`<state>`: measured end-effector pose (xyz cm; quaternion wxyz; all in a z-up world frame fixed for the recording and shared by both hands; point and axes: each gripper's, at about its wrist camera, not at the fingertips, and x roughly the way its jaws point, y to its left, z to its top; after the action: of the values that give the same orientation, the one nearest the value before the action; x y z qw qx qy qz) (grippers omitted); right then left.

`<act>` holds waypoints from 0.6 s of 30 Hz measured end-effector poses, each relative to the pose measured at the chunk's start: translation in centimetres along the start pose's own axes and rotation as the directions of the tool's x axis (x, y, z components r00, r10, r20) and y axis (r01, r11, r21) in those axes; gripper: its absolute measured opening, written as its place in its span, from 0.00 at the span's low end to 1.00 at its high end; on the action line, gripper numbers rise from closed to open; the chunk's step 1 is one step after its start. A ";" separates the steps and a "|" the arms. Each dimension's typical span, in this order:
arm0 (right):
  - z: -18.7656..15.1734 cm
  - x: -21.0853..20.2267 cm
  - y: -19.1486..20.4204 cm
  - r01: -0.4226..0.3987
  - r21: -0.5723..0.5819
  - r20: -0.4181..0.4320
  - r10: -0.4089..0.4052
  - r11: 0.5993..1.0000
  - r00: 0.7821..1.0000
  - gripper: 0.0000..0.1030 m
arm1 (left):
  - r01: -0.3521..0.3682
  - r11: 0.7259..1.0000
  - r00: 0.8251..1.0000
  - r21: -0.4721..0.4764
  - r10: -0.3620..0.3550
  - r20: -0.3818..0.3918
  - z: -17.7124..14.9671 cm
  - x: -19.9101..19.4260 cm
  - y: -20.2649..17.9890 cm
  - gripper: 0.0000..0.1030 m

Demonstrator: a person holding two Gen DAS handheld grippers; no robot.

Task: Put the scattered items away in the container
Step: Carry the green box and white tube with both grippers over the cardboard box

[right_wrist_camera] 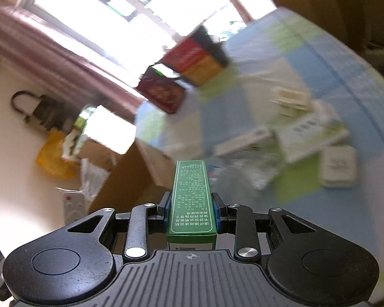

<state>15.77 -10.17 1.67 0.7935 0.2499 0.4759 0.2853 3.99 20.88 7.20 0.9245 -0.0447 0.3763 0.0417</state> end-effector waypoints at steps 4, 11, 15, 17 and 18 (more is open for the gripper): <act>0.4 2.3 3.5 -0.047 -0.056 -0.021 0.046 0.997 0.999 0.32 | -0.049 0.998 0.999 -0.034 0.049 0.006 0.0 -0.6 2.6 0.13; 0.2 6.6 8.2 -0.108 -0.125 -0.068 0.100 0.986 0.993 0.32 | -0.119 0.987 0.993 -0.111 0.119 -0.004 -0.6 -0.8 6.7 0.13; -0.1 9.3 10.4 -0.129 -0.154 -0.096 0.115 0.980 0.989 0.32 | -0.161 0.972 0.987 -0.168 0.161 -0.015 -0.9 -0.5 9.1 0.13; -0.2 10.5 11.3 -0.137 -0.164 -0.108 0.120 0.977 0.987 0.32 | -0.179 0.963 0.984 -0.204 0.177 -0.027 -1.1 -0.2 10.4 0.13; -0.2 11.2 11.6 -0.139 -0.166 -0.116 0.121 0.976 0.986 0.32 | -0.189 0.957 0.982 -0.222 0.186 -0.035 -1.3 0.1 11.0 0.13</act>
<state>17.38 5.90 2.45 0.7659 0.1951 0.4728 0.3896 1.96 31.67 5.68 0.9028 -0.1135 0.3780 0.1709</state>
